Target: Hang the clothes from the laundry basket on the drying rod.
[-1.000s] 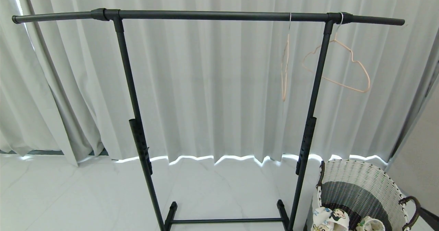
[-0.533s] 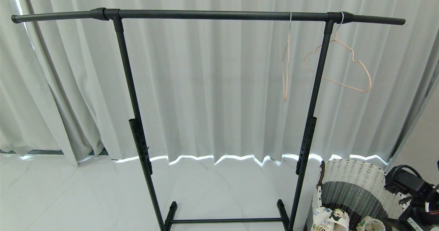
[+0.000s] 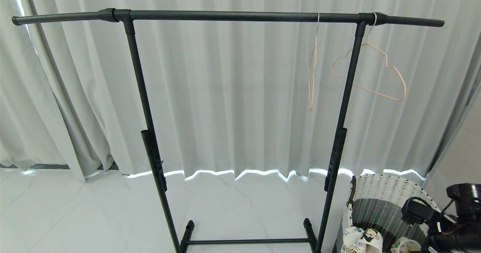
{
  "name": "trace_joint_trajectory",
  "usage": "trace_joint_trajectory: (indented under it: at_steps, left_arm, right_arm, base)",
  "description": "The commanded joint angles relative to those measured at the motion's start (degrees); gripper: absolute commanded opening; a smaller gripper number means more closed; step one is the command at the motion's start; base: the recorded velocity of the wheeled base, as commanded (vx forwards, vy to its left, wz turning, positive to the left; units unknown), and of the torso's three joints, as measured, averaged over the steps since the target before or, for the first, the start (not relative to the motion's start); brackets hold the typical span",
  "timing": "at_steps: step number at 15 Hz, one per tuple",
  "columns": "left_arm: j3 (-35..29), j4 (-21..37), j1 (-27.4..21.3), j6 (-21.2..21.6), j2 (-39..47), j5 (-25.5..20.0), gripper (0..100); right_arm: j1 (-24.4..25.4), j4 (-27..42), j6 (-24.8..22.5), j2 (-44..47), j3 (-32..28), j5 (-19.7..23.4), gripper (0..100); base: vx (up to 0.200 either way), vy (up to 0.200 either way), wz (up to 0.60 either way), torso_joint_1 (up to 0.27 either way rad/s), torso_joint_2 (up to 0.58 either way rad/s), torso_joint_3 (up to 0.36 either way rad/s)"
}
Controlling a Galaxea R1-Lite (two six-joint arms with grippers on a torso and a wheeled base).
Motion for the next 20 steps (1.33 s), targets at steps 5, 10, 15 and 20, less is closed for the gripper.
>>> trace_joint_trajectory:
  at_steps: [5,10,15,20]
  left_arm:
    - [-0.1,0.0,0.0,-0.3,0.0,0.0,100]
    - [-0.1,0.1,0.0,-0.4,0.0,0.0,100]
    - [-0.1,0.0,0.0,0.5,0.0,0.0,100]
    - [-0.1,0.1,0.0,0.2,0.0,0.0,100]
  right_arm:
    - [-0.1,-9.8,-0.1,10.5,-2.6,-0.6,100]
    - [-0.2,-12.4,0.0,10.9,-2.0,-2.8,0]
    - [-2.3,-9.1,0.4,-4.5,2.3,-5.7,0]
    - [-6.8,30.6,2.2,-36.3,-6.1,-5.7,0]
  base:
    - [0.000,0.000,0.00,0.000,0.00,0.000]
    - [0.000,0.000,0.00,0.000,0.00,0.000]
    - [0.000,0.000,0.00,0.000,0.00,0.000]
    - [0.000,0.000,0.00,0.000,0.00,0.000]
